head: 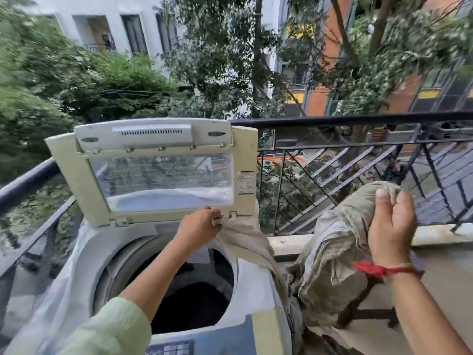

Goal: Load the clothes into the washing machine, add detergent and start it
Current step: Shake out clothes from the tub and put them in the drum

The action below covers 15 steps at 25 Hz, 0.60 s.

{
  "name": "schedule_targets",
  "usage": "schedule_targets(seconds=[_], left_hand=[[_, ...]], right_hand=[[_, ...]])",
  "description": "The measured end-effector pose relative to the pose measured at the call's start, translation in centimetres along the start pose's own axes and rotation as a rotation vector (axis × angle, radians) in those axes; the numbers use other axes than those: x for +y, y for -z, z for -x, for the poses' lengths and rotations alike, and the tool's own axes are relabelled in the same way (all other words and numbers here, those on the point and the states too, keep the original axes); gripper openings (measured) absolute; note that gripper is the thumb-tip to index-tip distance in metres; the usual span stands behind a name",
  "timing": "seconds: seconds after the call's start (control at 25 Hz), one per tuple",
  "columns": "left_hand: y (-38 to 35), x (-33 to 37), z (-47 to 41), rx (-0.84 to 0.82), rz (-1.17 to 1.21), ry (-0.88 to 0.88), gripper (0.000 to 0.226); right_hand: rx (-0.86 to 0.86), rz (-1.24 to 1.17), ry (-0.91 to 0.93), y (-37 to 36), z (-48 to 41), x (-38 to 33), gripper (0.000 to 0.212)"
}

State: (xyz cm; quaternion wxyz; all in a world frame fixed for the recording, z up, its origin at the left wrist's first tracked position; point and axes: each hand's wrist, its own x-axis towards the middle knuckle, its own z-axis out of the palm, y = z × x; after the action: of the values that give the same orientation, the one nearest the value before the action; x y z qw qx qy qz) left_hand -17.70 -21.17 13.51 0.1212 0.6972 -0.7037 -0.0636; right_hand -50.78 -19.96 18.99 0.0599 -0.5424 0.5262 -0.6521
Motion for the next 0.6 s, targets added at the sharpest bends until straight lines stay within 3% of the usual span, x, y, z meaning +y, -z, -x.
schedule_targets(seconds=[0.12, 0.28, 0.36, 0.4, 0.44, 0.48, 0.56, 0.6], left_hand=[[-0.3, -1.2, 0.0, 0.007, -0.012, 0.093, 0.017], [-0.1, -2.0, 0.1, -0.173, -0.214, 0.198, 0.03], [-0.1, -0.7, 0.2, -0.152, -0.345, 0.193, 0.085], [0.2, 1.1, 0.3, -0.131, -0.218, 0.106, 0.112], [0.5, 3.2, 0.5, -0.148, 0.082, -0.015, 0.126], [0.8, 5.5, 0.9, -0.183, 0.415, -0.114, 0.123], [1.0, 8.9, 1.4, -0.133, 0.863, -0.094, 0.06], [1.2, 9.1, 1.4, -0.027, 1.009, -0.015, 0.033]], right_hand=[[-0.049, -0.04, 0.003, -1.7, 0.2, -1.5, 0.021], [0.016, -0.074, -0.07, -2.0, -0.3, -2.2, 0.019], [0.054, -0.13, -0.117, -2.8, -0.3, -3.6, 0.023], [0.02, -0.168, -0.116, -3.6, 0.0, -5.0, 0.024], [-0.071, -0.234, -0.107, -4.7, 0.4, -6.5, 0.02], [-0.247, -0.329, -0.106, -5.6, 0.7, -8.0, 0.01], [-0.677, -0.425, -0.125, -6.5, 0.3, -10.2, 0.033], [-0.789, -0.418, -0.11, -6.2, -0.5, -10.3, 0.041]])
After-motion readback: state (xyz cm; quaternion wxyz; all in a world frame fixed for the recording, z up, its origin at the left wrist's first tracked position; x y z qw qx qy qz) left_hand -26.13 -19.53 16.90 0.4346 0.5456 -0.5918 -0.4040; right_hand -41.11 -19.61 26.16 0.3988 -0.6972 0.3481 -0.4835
